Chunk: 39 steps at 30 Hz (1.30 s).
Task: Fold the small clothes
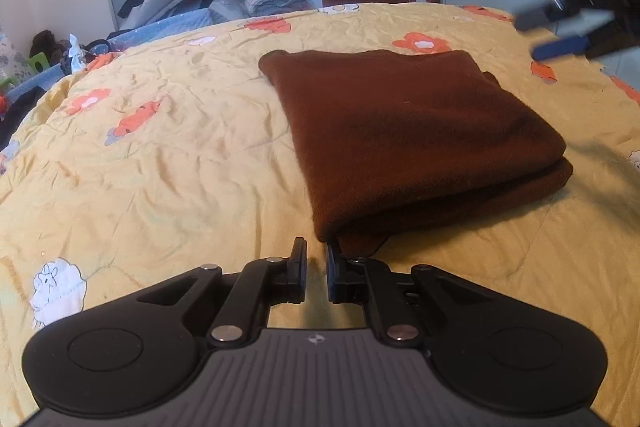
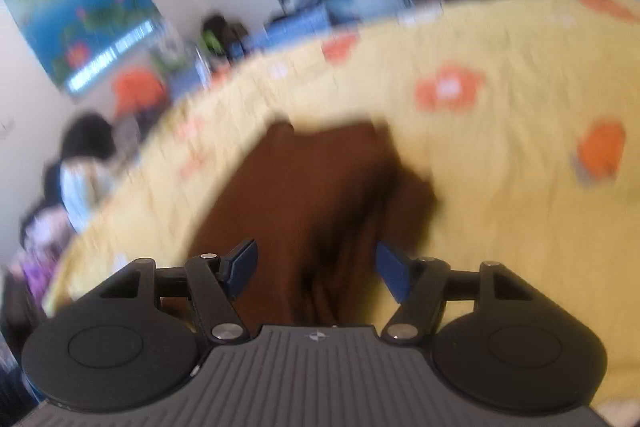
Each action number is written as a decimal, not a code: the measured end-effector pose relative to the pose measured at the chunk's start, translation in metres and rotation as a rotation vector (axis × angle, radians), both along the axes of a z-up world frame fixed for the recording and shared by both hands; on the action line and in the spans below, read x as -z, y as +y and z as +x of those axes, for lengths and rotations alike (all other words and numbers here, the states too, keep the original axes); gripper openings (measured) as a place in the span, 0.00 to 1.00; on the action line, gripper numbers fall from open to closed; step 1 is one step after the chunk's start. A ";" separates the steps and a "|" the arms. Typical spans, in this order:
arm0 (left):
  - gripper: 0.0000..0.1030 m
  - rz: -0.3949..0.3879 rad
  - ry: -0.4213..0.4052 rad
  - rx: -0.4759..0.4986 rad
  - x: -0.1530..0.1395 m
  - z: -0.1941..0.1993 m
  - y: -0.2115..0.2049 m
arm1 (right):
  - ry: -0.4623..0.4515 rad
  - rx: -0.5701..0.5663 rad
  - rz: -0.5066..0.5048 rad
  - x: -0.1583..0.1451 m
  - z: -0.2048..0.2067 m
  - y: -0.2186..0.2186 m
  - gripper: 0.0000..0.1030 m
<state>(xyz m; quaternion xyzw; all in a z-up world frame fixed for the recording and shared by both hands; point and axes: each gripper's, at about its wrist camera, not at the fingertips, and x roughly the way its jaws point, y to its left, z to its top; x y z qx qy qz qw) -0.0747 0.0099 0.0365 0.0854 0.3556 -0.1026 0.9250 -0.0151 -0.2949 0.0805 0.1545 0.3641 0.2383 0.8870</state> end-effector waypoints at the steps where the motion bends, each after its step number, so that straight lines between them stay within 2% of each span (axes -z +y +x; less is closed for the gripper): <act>1: 0.15 0.003 0.006 -0.013 0.001 0.004 -0.002 | -0.021 0.000 0.015 -0.007 0.008 0.003 0.67; 2: 0.23 0.005 0.015 -0.034 0.003 0.010 -0.005 | -0.042 -0.008 0.021 -0.010 0.016 0.012 0.70; 3: 0.25 0.004 0.020 -0.051 0.006 0.014 -0.008 | -0.057 -0.029 0.013 -0.012 0.025 0.023 0.73; 4: 0.26 -0.004 0.009 -0.058 0.007 0.017 -0.011 | -0.067 -0.052 -0.010 -0.010 0.034 0.036 0.77; 6: 0.26 -0.005 -0.026 -0.070 0.011 0.020 -0.016 | -0.057 -0.069 -0.090 0.003 0.055 0.063 0.80; 8: 0.05 -0.014 -0.024 -0.071 0.010 0.019 -0.015 | -0.035 -0.098 -0.207 0.024 0.069 0.087 0.80; 9: 0.05 -0.026 -0.030 -0.075 0.006 0.016 -0.011 | -0.017 -0.104 -0.279 0.039 0.073 0.096 0.80; 10: 0.00 -0.026 -0.049 -0.087 0.001 0.011 -0.006 | -0.055 -0.112 -0.321 0.049 0.070 0.099 0.80; 12: 0.00 0.023 -0.059 -0.121 0.002 0.010 0.003 | -0.142 -0.135 -0.353 0.058 0.057 0.103 0.82; 13: 0.00 0.040 -0.029 -0.160 0.010 0.016 0.011 | -0.158 -0.130 -0.351 0.061 0.053 0.103 0.82; 15: 0.00 0.036 -0.034 -0.209 0.013 0.016 0.026 | -0.181 -0.137 -0.351 0.062 0.050 0.102 0.84; 17: 0.01 -0.047 -0.001 -0.219 0.003 0.011 0.041 | -0.180 -0.140 -0.337 0.059 0.051 0.101 0.86; 19: 0.03 -0.130 -0.030 -0.205 -0.011 0.001 0.048 | -0.164 -0.160 -0.336 0.050 0.053 0.100 0.88; 21: 0.16 -0.157 -0.094 -0.183 -0.026 -0.003 0.039 | -0.118 -0.132 -0.264 0.034 0.058 0.095 0.90; 22: 0.39 -0.171 -0.121 -0.160 -0.032 -0.002 0.031 | -0.108 -0.101 -0.205 0.026 0.062 0.092 0.93; 23: 0.75 -0.182 -0.155 -0.118 -0.038 0.004 0.017 | -0.115 -0.079 -0.151 0.019 0.066 0.090 0.97; 24: 0.87 -0.177 -0.192 -0.084 -0.041 0.009 0.002 | -0.129 -0.072 -0.122 0.013 0.072 0.091 0.98; 25: 0.91 -0.169 -0.235 -0.045 -0.041 0.012 -0.012 | -0.132 -0.066 -0.127 0.011 0.080 0.096 0.99; 26: 0.91 -0.144 -0.253 0.010 -0.038 0.018 -0.029 | -0.117 -0.060 -0.151 0.012 0.089 0.101 0.99; 27: 0.90 -0.106 -0.217 0.071 -0.031 0.028 -0.047 | -0.086 -0.055 -0.178 0.019 0.099 0.105 0.98; 28: 0.84 -0.076 -0.160 0.110 -0.021 0.038 -0.059 | -0.043 -0.053 -0.206 0.029 0.108 0.107 0.96; 29: 0.69 -0.048 -0.086 0.117 -0.006 0.048 -0.068 | 0.010 -0.055 -0.244 0.045 0.115 0.106 0.94; 30: 0.69 -0.033 -0.035 0.101 0.010 0.054 -0.070 | 0.027 -0.065 -0.272 0.062 0.118 0.101 0.94; 31: 0.69 -0.070 -0.074 0.098 0.015 0.050 -0.065 | -0.066 -0.090 -0.277 0.071 0.109 0.095 0.94; 32: 0.69 -0.075 -0.082 0.103 0.017 0.047 -0.063 | -0.092 -0.102 -0.276 0.075 0.104 0.091 0.94; 34: 0.69 -0.089 -0.084 0.100 0.019 0.045 -0.060 | -0.065 -0.119 -0.317 0.070 0.103 0.098 0.94; 36: 0.70 -0.092 -0.098 0.099 0.021 0.044 -0.060 | 0.001 -0.143 -0.364 0.059 0.116 0.107 0.94; 37: 0.70 -0.098 -0.103 0.093 0.022 0.044 -0.060 | 0.033 -0.117 -0.371 0.050 0.125 0.112 0.89; 38: 0.70 -0.104 -0.103 0.089 0.023 0.044 -0.060 | 0.034 -0.081 -0.360 0.036 0.130 0.116 0.85; 39: 0.71 -0.109 -0.102 0.087 0.023 0.043 -0.059 | 0.001 -0.080 -0.313 0.022 0.131 0.121 0.85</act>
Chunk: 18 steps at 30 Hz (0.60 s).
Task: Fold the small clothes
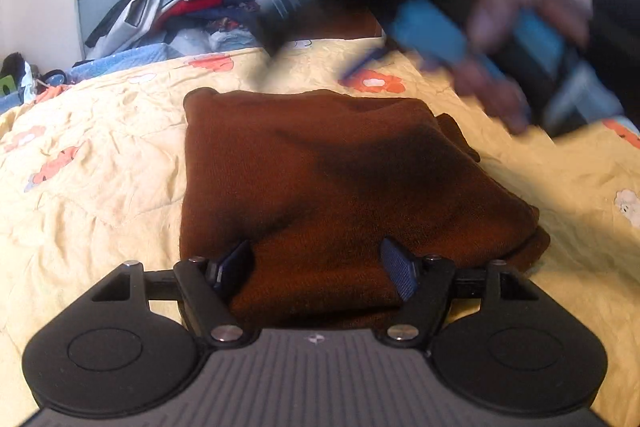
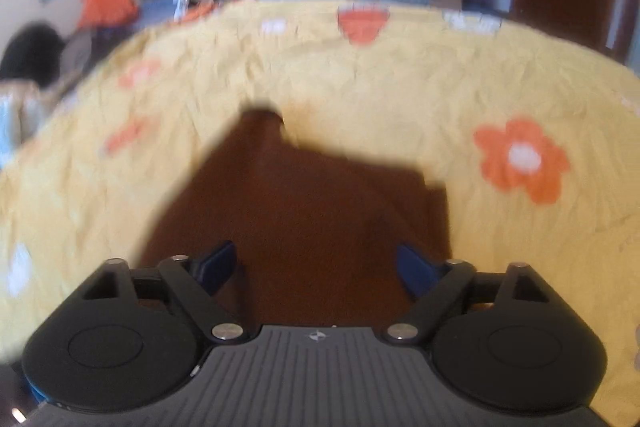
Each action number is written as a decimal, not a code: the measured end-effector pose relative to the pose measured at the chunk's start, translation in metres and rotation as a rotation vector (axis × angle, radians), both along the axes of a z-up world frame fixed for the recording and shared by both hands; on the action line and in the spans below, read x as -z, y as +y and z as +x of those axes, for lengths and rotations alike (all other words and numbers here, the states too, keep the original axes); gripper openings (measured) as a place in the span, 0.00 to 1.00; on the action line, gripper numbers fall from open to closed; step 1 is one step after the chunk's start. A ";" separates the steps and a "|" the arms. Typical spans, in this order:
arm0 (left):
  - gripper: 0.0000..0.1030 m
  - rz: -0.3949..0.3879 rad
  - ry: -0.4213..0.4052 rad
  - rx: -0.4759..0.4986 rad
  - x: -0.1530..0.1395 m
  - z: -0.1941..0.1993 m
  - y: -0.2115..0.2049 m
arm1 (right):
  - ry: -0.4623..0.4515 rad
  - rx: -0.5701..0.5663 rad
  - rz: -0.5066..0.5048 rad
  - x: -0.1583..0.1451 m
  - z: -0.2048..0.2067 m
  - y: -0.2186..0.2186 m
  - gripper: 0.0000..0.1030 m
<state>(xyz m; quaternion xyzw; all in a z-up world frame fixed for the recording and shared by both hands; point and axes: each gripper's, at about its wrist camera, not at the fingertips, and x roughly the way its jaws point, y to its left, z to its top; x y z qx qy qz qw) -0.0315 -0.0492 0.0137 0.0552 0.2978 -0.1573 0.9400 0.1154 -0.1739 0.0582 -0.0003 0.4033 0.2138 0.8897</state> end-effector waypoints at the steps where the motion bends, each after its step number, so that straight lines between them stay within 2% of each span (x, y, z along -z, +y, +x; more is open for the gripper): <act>1: 0.71 -0.004 0.001 0.000 0.000 0.001 0.000 | -0.027 -0.036 0.062 -0.012 -0.001 0.007 0.91; 2: 0.72 -0.010 0.002 0.002 0.000 0.001 0.001 | -0.033 -0.074 0.108 -0.018 0.000 0.016 0.97; 4: 0.72 -0.017 0.004 0.004 0.000 0.001 0.003 | -0.004 -0.125 0.119 -0.015 0.008 0.043 0.96; 7: 0.72 -0.018 0.003 0.002 0.001 0.000 0.005 | 0.090 -0.159 0.053 0.020 0.027 0.077 0.92; 8: 0.72 -0.019 0.004 0.002 0.000 0.001 0.006 | 0.138 -0.154 0.029 0.037 0.034 0.083 1.00; 9: 0.72 -0.020 0.004 0.001 0.001 0.002 0.007 | 0.053 -0.183 0.027 0.046 0.029 0.085 1.00; 11: 0.72 -0.020 0.004 0.001 0.002 0.003 0.008 | -0.026 -0.208 -0.067 0.055 0.022 0.097 1.00; 14: 0.72 -0.019 0.003 0.002 0.003 0.003 0.008 | -0.039 -0.262 -0.216 0.051 0.013 0.113 1.00; 16: 0.72 -0.023 0.002 0.000 0.003 0.002 0.009 | -0.027 -0.224 -0.178 0.036 0.005 0.100 0.95; 18: 0.73 -0.024 0.002 0.000 0.003 0.003 0.008 | -0.056 -0.184 -0.067 0.015 -0.013 0.070 0.97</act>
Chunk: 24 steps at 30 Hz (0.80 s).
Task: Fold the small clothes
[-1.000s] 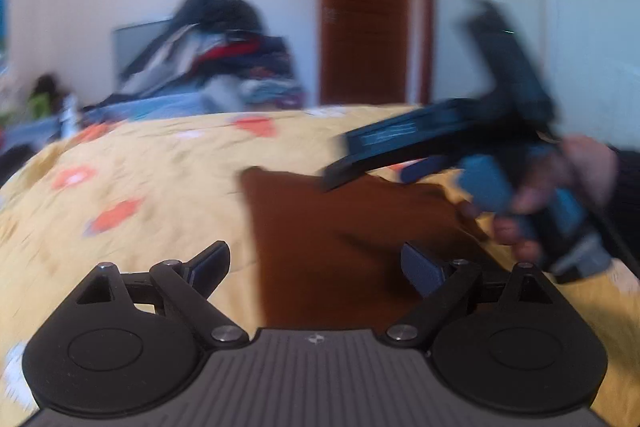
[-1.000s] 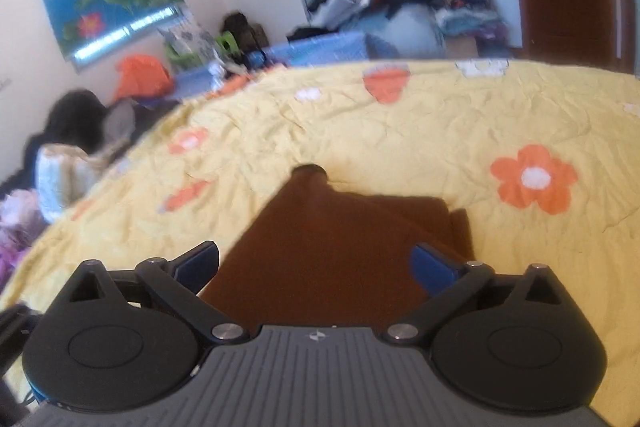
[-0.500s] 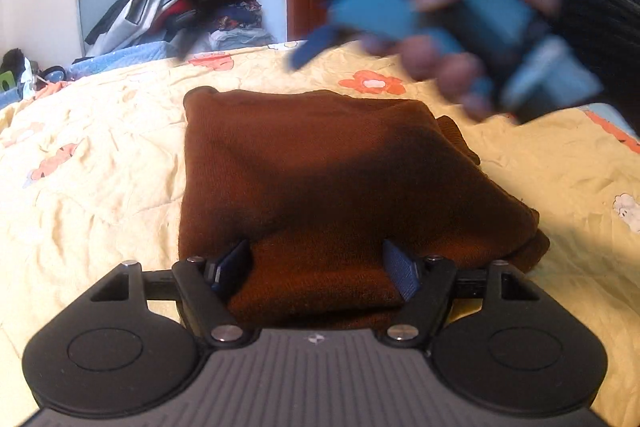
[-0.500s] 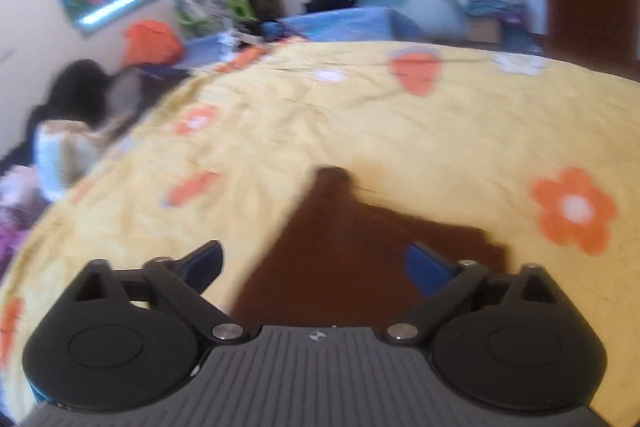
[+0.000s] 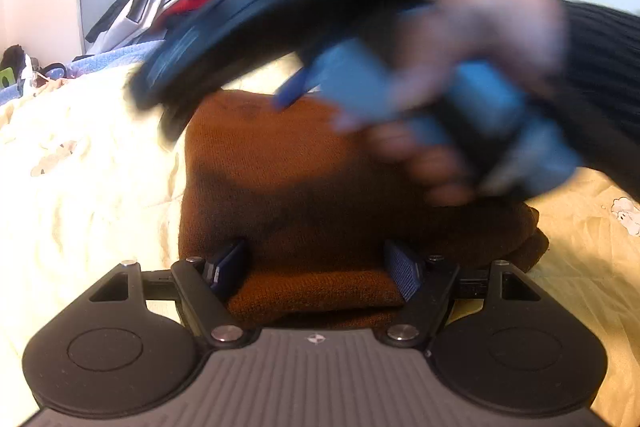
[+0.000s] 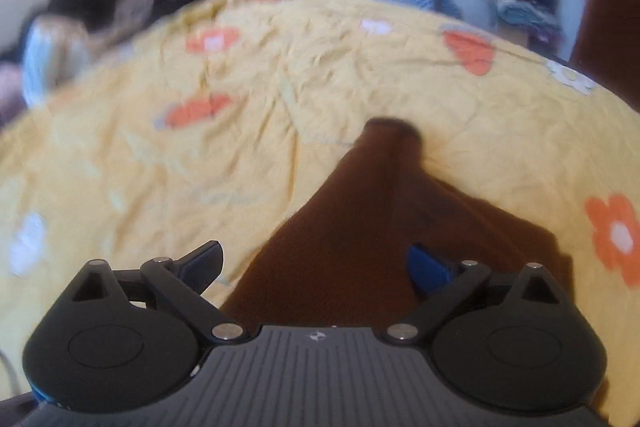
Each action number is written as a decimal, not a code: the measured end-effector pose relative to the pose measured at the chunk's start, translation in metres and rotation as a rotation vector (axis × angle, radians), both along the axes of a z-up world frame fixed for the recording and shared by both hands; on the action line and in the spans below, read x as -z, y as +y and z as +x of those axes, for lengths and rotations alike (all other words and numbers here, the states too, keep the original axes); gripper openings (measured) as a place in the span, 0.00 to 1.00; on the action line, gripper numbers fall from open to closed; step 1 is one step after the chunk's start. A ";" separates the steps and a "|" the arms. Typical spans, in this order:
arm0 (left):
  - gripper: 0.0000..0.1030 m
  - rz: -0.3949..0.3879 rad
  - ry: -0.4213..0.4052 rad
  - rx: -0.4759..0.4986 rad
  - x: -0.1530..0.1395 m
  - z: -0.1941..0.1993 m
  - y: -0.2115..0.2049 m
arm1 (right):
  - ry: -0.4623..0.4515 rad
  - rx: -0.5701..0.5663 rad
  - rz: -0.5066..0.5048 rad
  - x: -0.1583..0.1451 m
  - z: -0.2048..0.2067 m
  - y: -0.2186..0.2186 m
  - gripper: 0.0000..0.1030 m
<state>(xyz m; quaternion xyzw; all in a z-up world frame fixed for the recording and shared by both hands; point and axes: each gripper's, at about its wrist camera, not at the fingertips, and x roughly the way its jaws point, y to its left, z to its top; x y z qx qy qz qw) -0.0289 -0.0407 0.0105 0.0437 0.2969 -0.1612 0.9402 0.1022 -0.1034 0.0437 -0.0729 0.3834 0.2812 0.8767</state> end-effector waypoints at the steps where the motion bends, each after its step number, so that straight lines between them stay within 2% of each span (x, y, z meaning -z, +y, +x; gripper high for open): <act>1: 0.73 0.000 0.000 0.001 0.000 0.000 0.000 | -0.031 0.023 0.045 -0.010 -0.011 -0.017 1.00; 3: 0.73 0.002 0.000 0.001 0.000 0.001 0.000 | -0.047 0.066 0.082 -0.014 -0.024 -0.044 1.00; 5: 0.74 0.007 -0.001 0.003 0.000 0.001 -0.001 | 0.059 0.128 0.050 0.006 -0.019 -0.064 1.00; 6: 0.74 0.011 -0.002 0.004 0.000 0.001 -0.002 | 0.048 0.131 0.040 0.019 -0.020 -0.072 1.00; 7: 0.74 0.011 -0.005 0.004 0.000 0.000 -0.001 | -0.021 0.086 0.044 0.024 -0.027 -0.077 1.00; 9: 0.74 -0.010 -0.013 -0.005 -0.006 -0.007 0.007 | -0.011 0.100 0.068 0.019 -0.028 -0.082 1.00; 11: 0.77 -0.096 0.005 -0.036 -0.016 -0.015 0.028 | 0.036 0.151 0.103 -0.002 -0.031 -0.089 0.99; 13: 0.85 -0.221 0.055 -0.086 -0.023 -0.015 0.060 | 0.054 0.194 0.252 -0.022 -0.047 -0.119 1.00; 15: 0.85 -0.379 0.190 -0.133 -0.019 0.000 0.095 | 0.098 0.231 0.387 -0.030 -0.067 -0.156 1.00; 17: 0.84 -0.546 0.347 -0.159 -0.005 0.019 0.121 | 0.177 0.277 0.469 -0.025 -0.081 -0.194 1.00; 18: 0.84 -0.607 0.367 -0.149 -0.002 0.023 0.128 | 0.227 0.292 0.503 -0.017 -0.087 -0.208 1.00; 21: 0.84 -0.716 0.480 -0.064 0.004 0.042 0.126 | 0.351 0.317 0.538 0.009 -0.096 -0.230 0.98; 22: 0.84 -0.719 0.501 -0.039 0.006 0.047 0.119 | 0.398 0.307 0.544 0.020 -0.100 -0.226 0.95; 24: 0.75 -0.671 0.498 -0.021 0.004 0.052 0.107 | 0.501 0.251 0.587 0.038 -0.097 -0.213 0.90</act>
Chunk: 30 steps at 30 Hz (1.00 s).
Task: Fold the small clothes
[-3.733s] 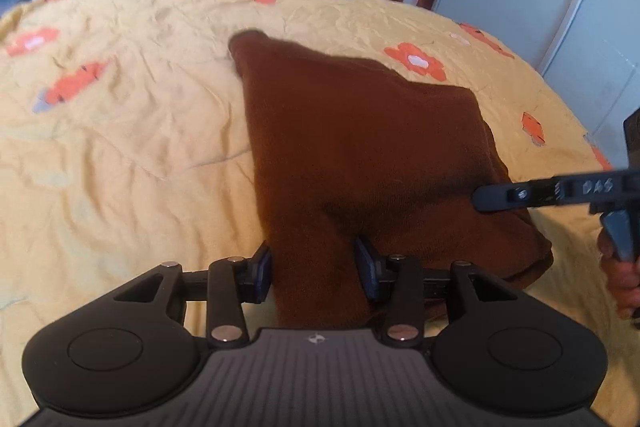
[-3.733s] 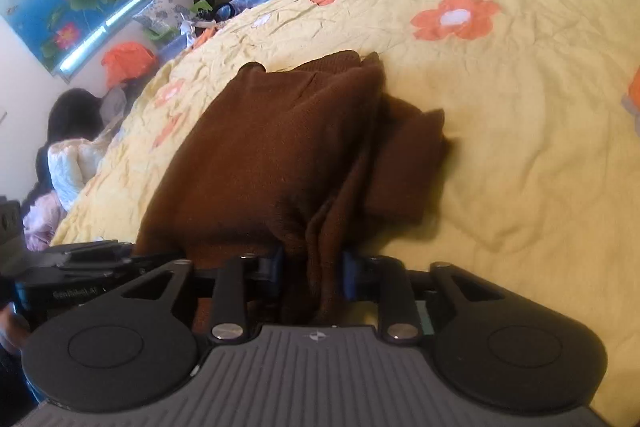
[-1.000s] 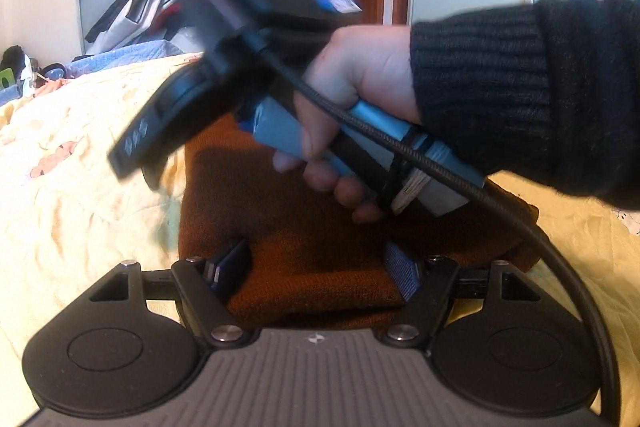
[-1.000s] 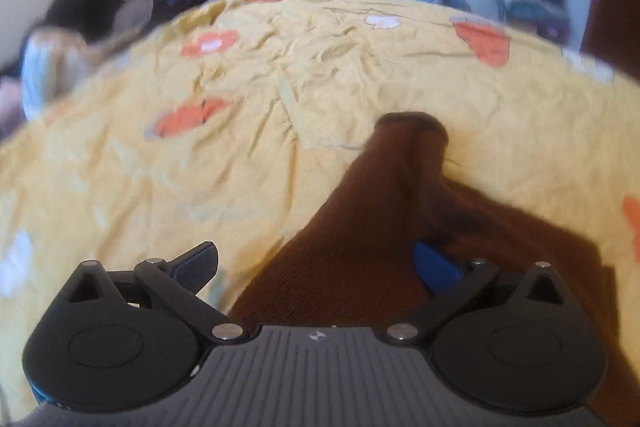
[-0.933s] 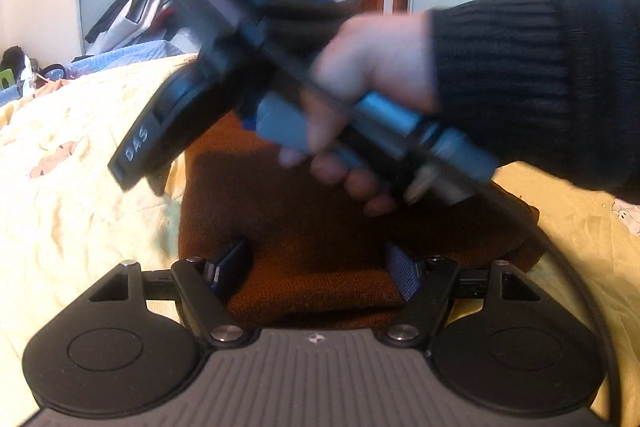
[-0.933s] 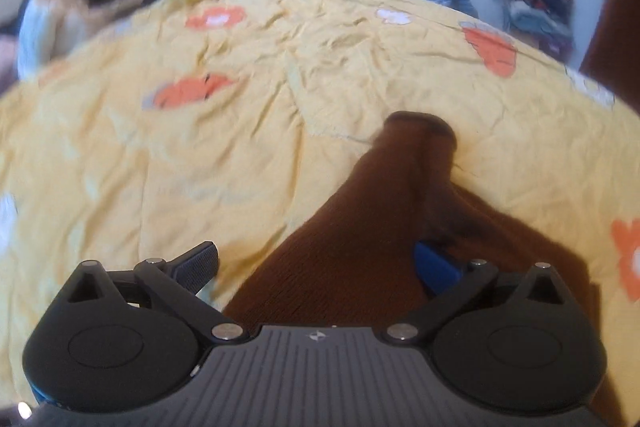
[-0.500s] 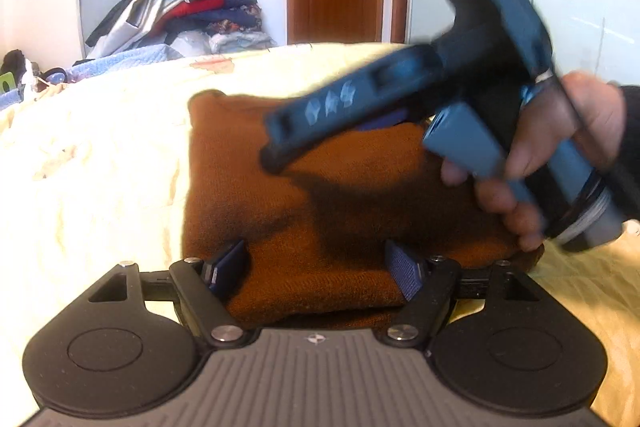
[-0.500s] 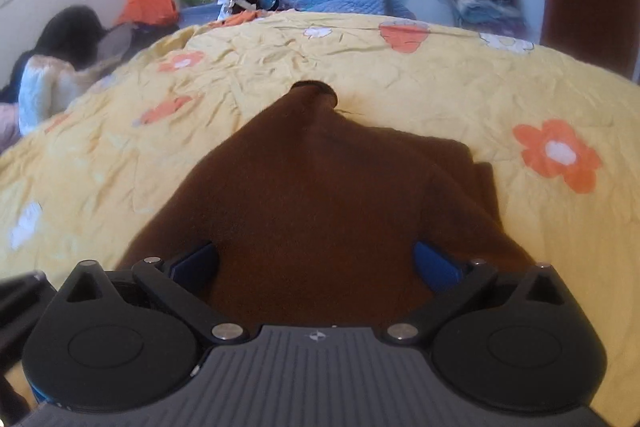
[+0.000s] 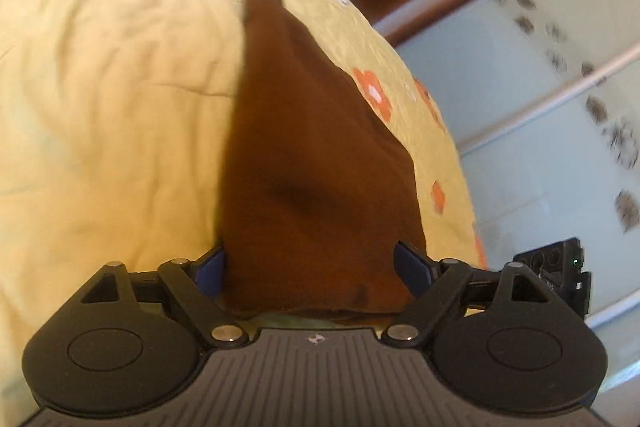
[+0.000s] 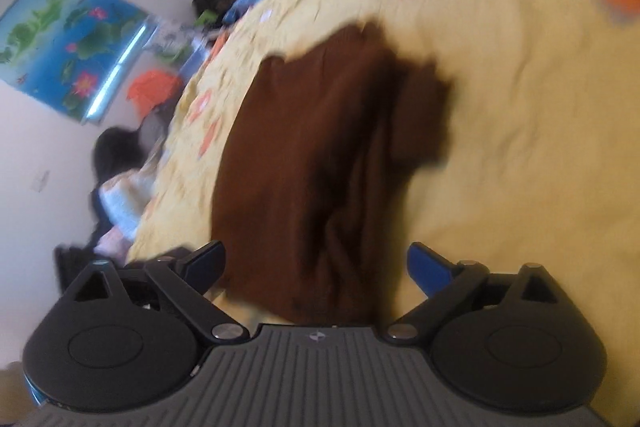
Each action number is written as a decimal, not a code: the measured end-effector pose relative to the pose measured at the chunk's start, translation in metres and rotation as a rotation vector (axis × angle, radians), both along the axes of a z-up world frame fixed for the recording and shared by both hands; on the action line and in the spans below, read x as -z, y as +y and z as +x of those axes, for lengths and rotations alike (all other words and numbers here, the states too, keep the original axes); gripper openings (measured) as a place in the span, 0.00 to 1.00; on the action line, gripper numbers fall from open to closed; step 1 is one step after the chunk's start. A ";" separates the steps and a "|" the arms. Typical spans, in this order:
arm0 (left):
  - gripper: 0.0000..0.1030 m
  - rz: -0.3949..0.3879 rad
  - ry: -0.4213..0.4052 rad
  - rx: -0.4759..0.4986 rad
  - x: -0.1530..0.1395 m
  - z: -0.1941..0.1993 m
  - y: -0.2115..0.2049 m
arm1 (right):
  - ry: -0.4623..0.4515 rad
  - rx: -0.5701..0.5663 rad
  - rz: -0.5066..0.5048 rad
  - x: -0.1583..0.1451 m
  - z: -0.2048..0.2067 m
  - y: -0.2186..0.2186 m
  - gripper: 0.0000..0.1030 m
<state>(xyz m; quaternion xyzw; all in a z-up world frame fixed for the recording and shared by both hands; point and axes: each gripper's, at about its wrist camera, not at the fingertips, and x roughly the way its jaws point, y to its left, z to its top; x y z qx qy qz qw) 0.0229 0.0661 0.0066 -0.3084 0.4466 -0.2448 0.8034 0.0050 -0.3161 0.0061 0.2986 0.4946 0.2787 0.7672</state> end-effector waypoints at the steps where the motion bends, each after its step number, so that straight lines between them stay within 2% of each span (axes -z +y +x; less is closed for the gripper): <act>1: 0.47 0.023 0.018 0.009 0.000 0.003 -0.004 | 0.000 -0.030 0.029 0.004 -0.004 0.009 0.85; 2: 0.24 0.048 0.057 0.022 0.003 0.006 -0.007 | -0.003 -0.047 0.030 0.006 -0.005 0.015 0.74; 3: 0.24 0.054 0.066 0.021 0.003 0.006 -0.006 | -0.010 -0.043 0.010 0.006 -0.006 0.018 0.63; 4: 0.23 0.059 0.063 0.018 0.000 0.002 -0.005 | -0.003 -0.041 -0.026 0.006 -0.006 0.019 0.33; 5: 0.22 0.076 0.059 0.016 -0.005 -0.003 -0.004 | -0.006 -0.040 -0.058 0.008 -0.007 0.019 0.25; 8: 0.21 0.133 -0.022 0.054 -0.023 -0.028 -0.009 | -0.050 -0.058 -0.053 0.002 -0.020 0.015 0.24; 10: 0.21 0.205 -0.037 0.072 -0.020 -0.037 -0.011 | -0.080 -0.089 -0.066 -0.004 -0.033 0.014 0.24; 11: 0.24 0.253 -0.043 0.069 -0.015 -0.040 -0.013 | -0.081 -0.097 -0.084 -0.001 -0.038 0.014 0.24; 12: 0.25 0.257 -0.071 0.059 -0.013 -0.045 -0.013 | -0.082 -0.097 -0.115 0.004 -0.041 0.016 0.22; 13: 0.29 0.264 -0.080 0.049 -0.016 -0.050 -0.012 | -0.097 -0.078 -0.102 0.006 -0.041 0.009 0.23; 15: 0.39 0.320 -0.118 0.020 -0.033 -0.063 -0.008 | -0.069 -0.038 -0.066 0.003 -0.039 0.005 0.38; 16: 0.44 0.360 -0.180 0.001 -0.045 -0.071 -0.008 | -0.093 -0.006 -0.092 -0.006 -0.040 0.004 0.51; 17: 0.53 0.405 -0.265 -0.011 -0.058 -0.079 -0.011 | -0.157 0.029 -0.126 -0.021 -0.043 0.003 0.60; 18: 0.60 0.454 -0.338 -0.012 -0.068 -0.084 -0.017 | -0.232 0.051 -0.146 -0.035 -0.045 0.004 0.63; 19: 0.74 0.510 -0.409 -0.002 -0.075 -0.086 -0.027 | -0.288 0.062 -0.156 -0.048 -0.042 0.006 0.66; 21: 0.77 0.586 -0.487 0.039 -0.081 -0.080 -0.051 | -0.349 0.067 -0.155 -0.065 -0.026 0.018 0.67; 24: 0.77 0.634 -0.461 0.135 -0.059 -0.051 -0.087 | -0.361 0.016 -0.177 -0.065 0.017 0.051 0.68; 26: 0.78 0.684 -0.390 0.160 -0.033 -0.033 -0.103 | -0.309 -0.030 -0.274 -0.046 0.047 0.071 0.72; 27: 0.80 0.712 -0.459 0.154 -0.028 -0.037 -0.109 | -0.289 -0.048 -0.327 -0.032 0.060 0.079 0.71; 28: 0.82 0.740 -0.484 0.158 -0.024 -0.039 -0.115 | -0.352 -0.066 -0.341 -0.025 0.064 0.083 0.68; 30: 0.82 0.753 -0.474 0.137 -0.029 -0.042 -0.118 | -0.351 -0.047 -0.355 -0.020 0.073 0.086 0.68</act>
